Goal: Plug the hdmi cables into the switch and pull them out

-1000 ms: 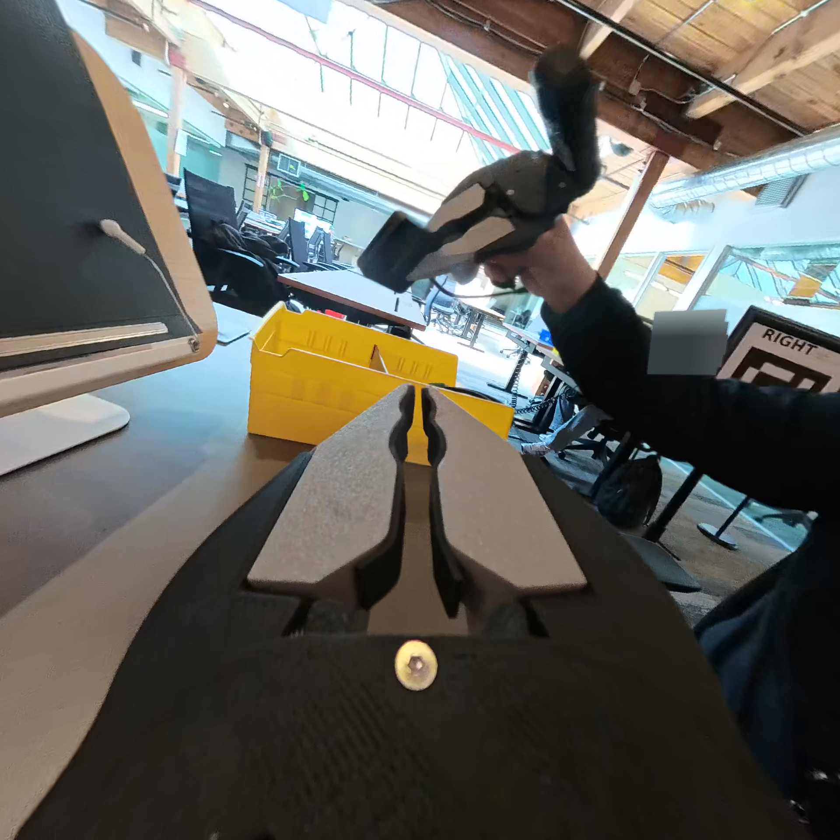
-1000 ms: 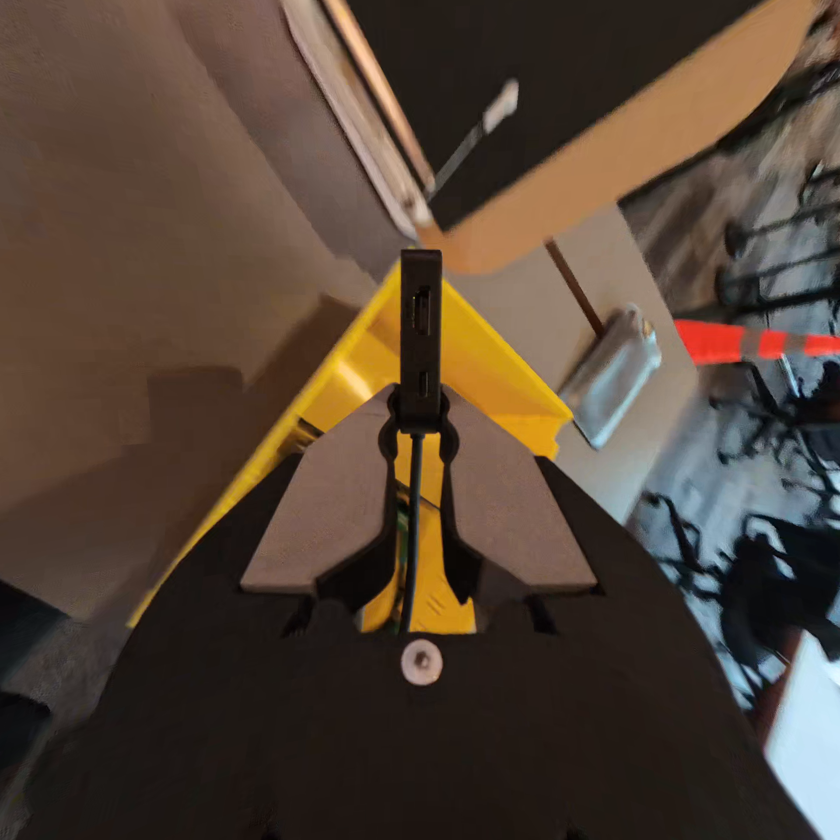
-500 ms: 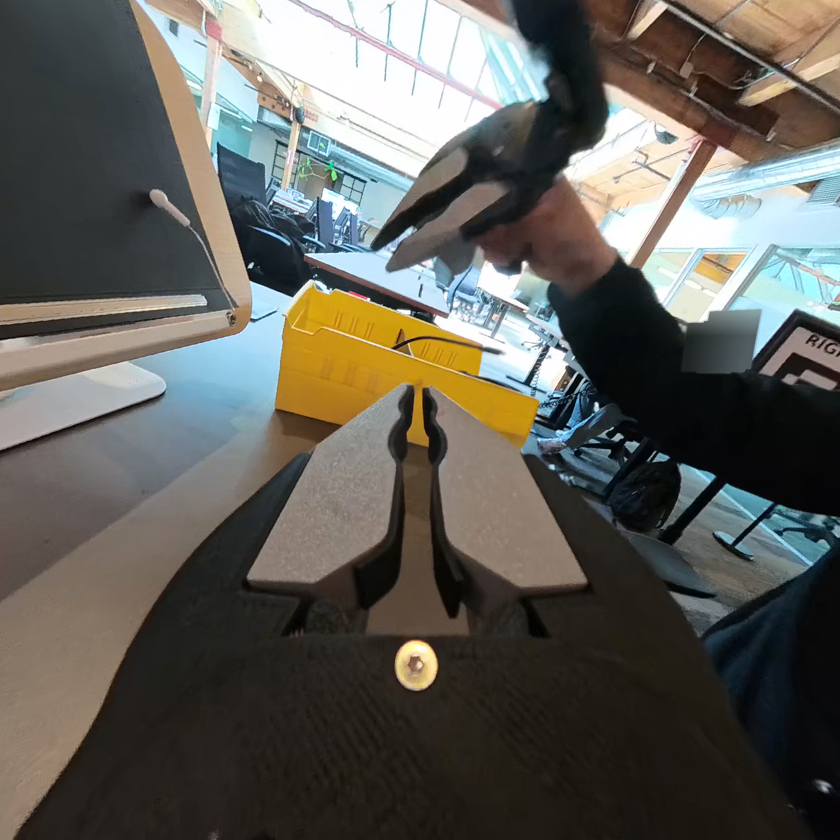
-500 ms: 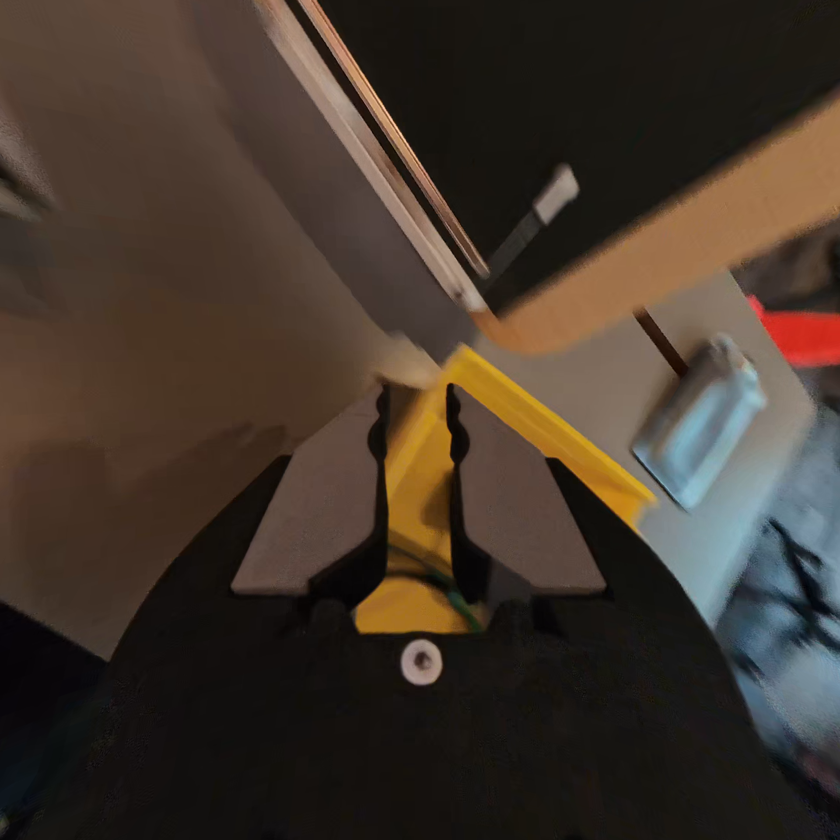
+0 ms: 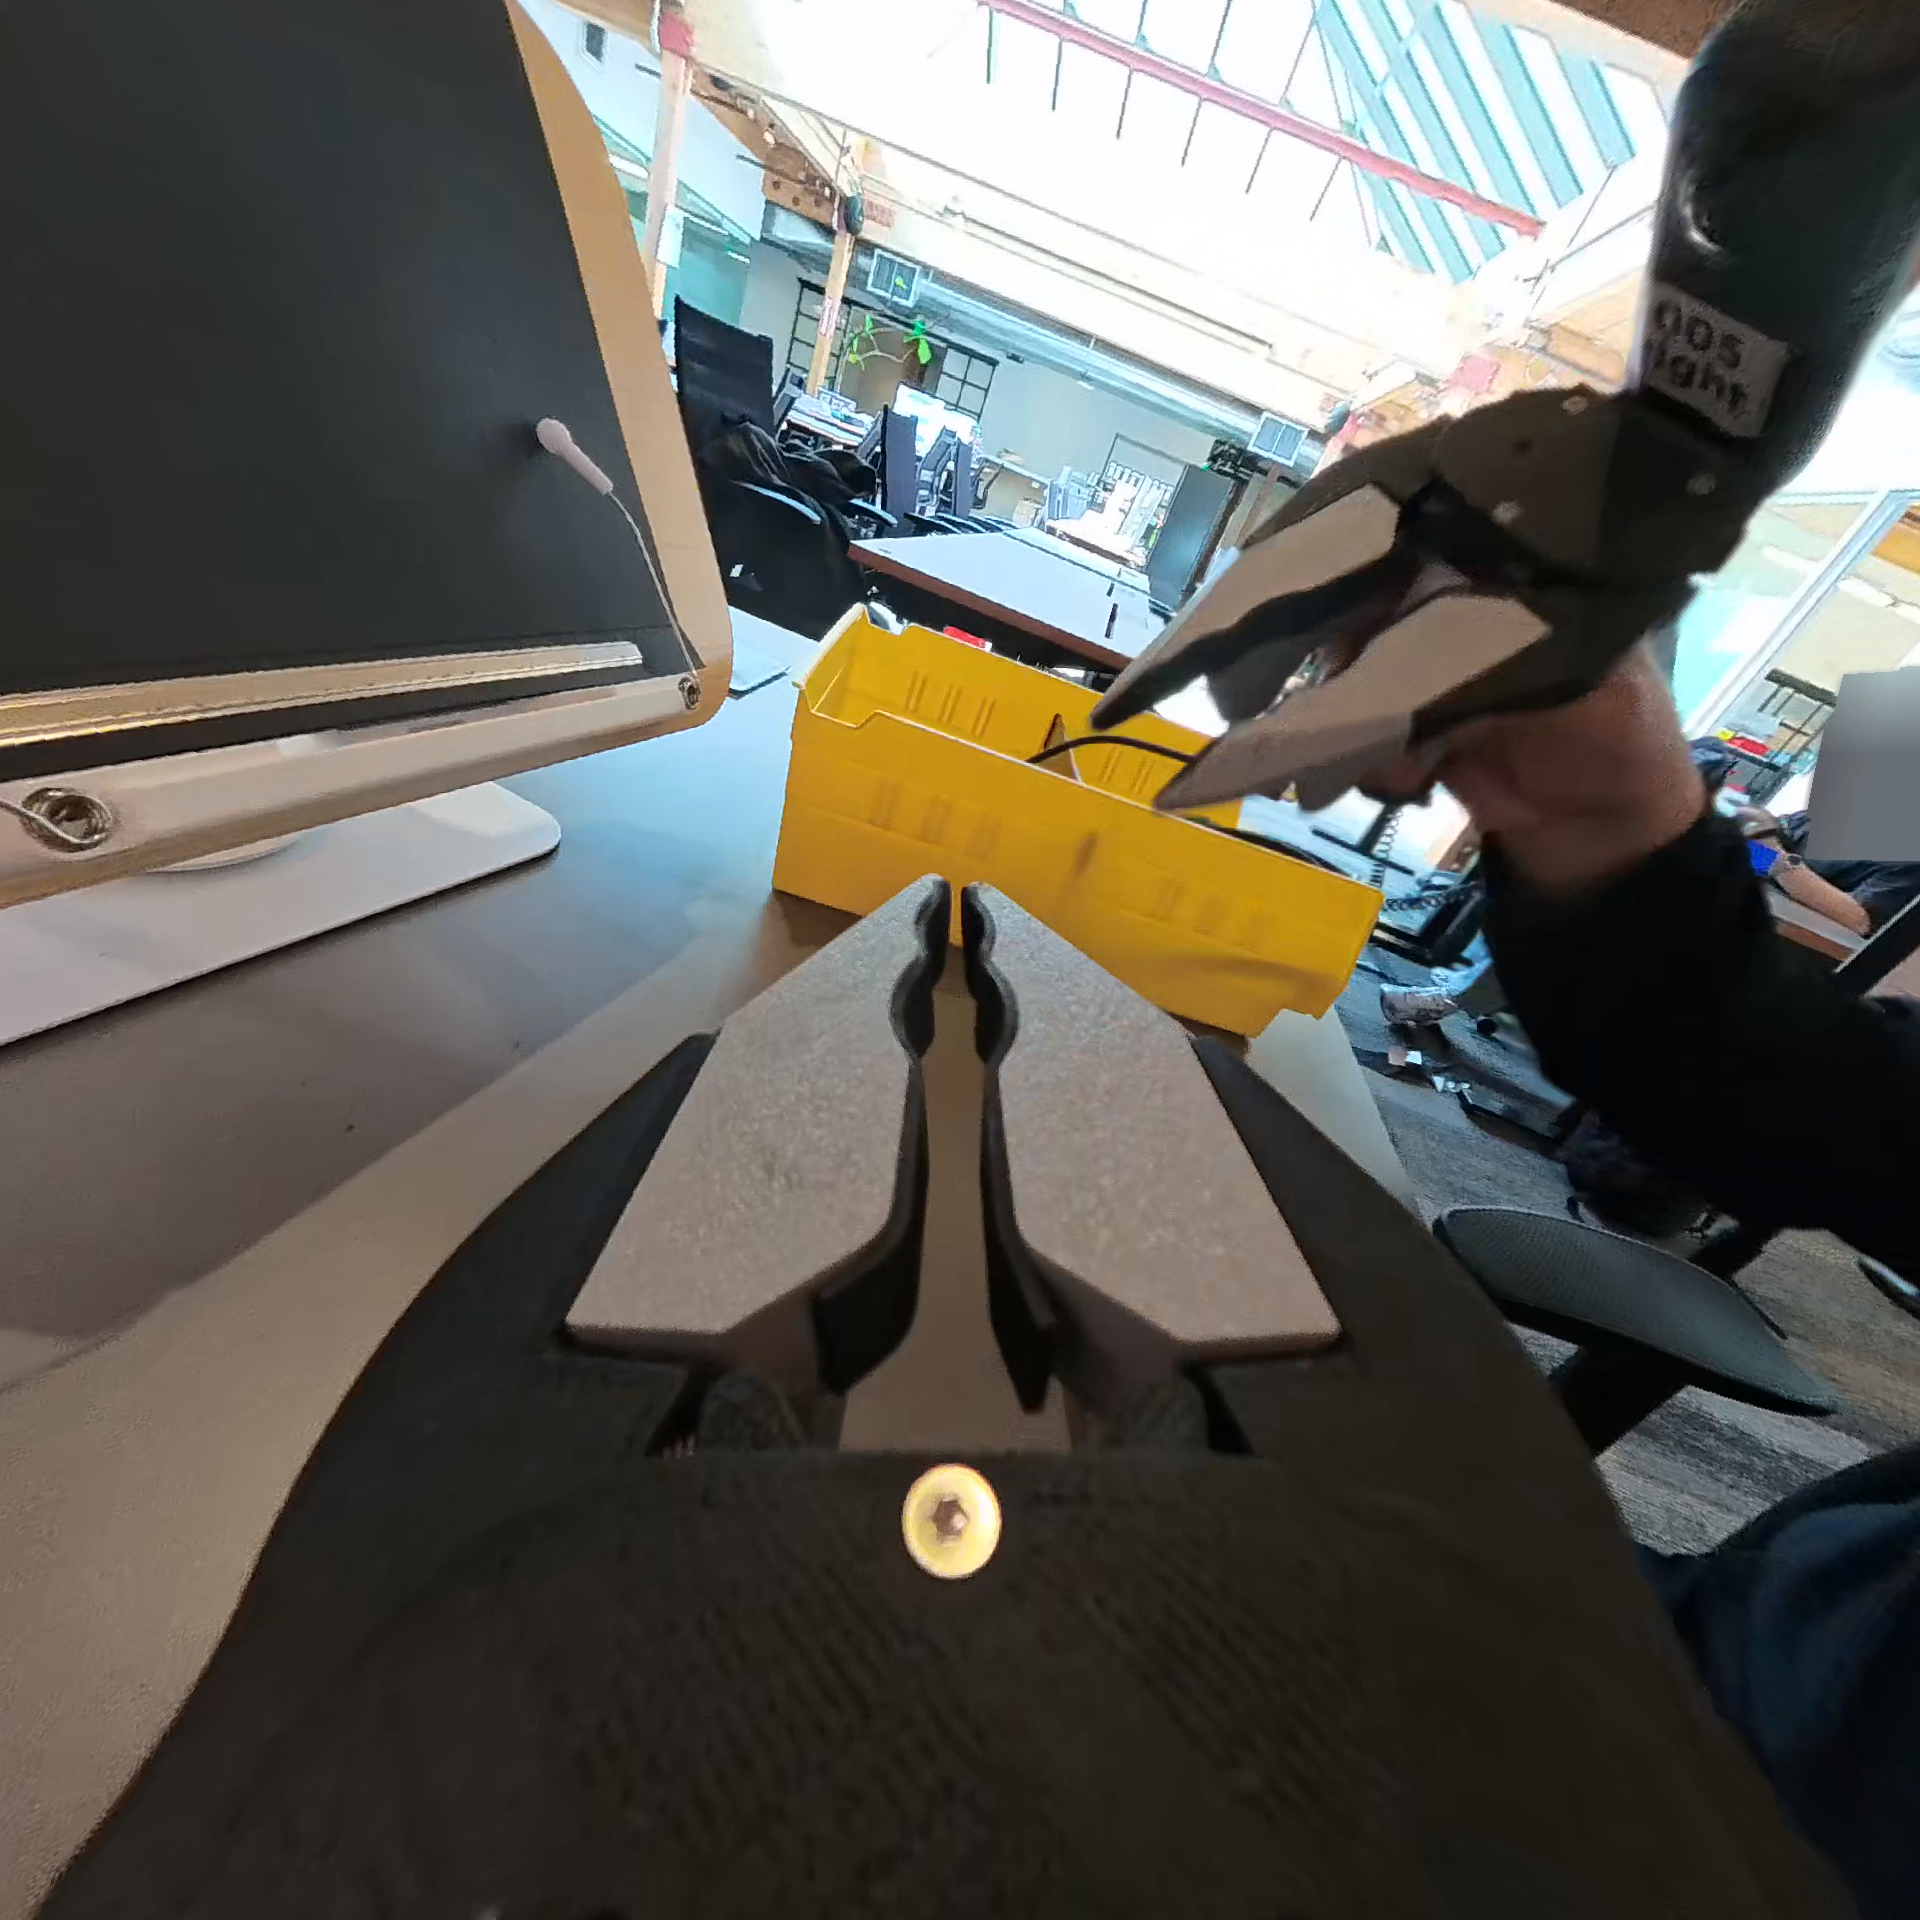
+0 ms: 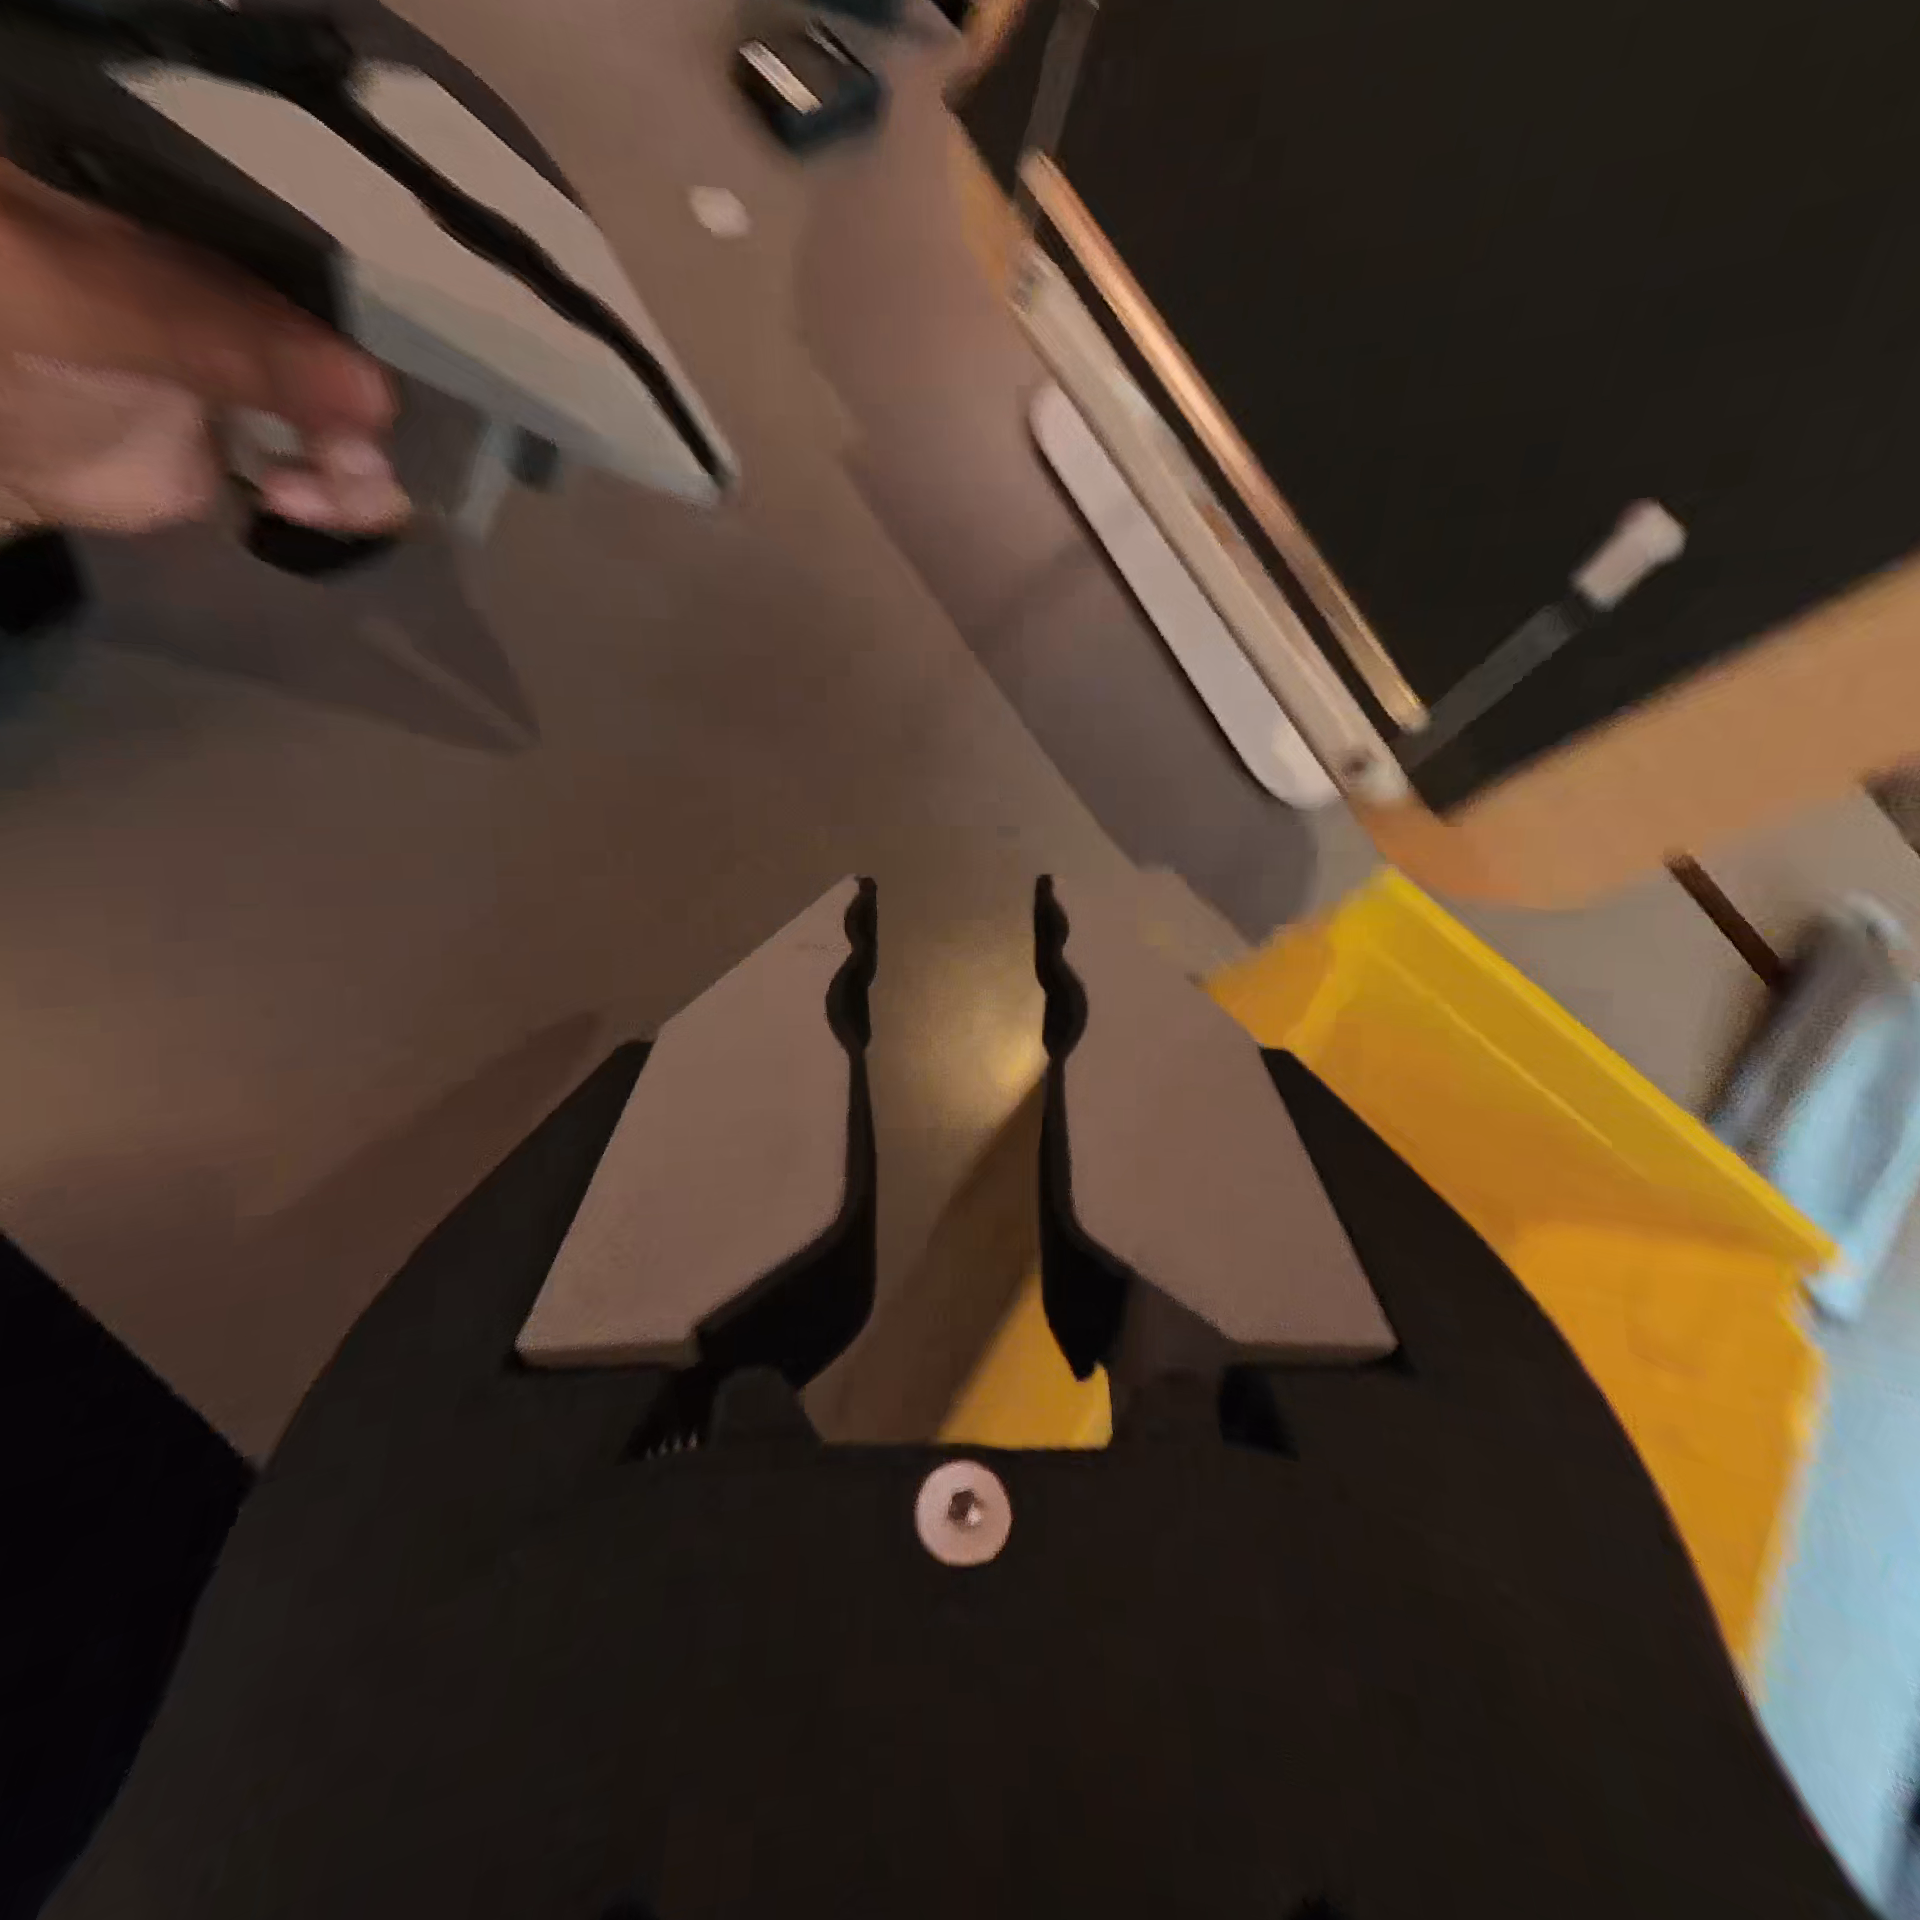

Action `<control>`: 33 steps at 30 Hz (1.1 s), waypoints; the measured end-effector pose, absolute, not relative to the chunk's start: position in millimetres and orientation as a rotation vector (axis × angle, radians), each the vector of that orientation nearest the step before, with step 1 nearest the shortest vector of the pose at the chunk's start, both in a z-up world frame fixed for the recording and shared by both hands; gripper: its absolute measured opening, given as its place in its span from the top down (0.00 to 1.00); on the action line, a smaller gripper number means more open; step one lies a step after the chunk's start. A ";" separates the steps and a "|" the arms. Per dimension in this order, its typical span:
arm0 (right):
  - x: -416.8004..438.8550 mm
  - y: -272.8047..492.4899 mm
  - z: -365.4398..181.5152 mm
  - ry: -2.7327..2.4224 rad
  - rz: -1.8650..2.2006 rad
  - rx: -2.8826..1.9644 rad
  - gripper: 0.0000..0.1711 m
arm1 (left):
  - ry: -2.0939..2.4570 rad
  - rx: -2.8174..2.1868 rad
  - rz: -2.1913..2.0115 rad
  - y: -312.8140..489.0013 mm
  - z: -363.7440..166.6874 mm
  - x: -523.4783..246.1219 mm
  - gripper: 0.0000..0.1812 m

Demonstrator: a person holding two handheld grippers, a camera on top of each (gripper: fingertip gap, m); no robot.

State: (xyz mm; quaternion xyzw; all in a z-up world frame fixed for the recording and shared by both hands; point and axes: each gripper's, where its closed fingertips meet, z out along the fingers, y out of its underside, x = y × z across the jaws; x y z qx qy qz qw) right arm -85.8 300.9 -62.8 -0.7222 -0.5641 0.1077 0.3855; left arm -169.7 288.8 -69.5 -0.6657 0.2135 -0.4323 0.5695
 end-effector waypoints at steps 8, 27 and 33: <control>105.7 331.9 -66.4 -1.098 0.086 -2.270 0.74 | 0.508 -1.578 -1.017 289.3 -72.5 -166.8 1.00; 122.3 461.2 -90.7 -1.408 -0.386 -2.325 0.99 | 0.544 -1.634 -1.012 290.4 -85.4 -158.8 1.00; 124.6 492.7 -166.2 -1.464 -0.441 -2.604 0.98 | 0.529 -1.623 -1.015 290.6 -81.9 -162.7 1.00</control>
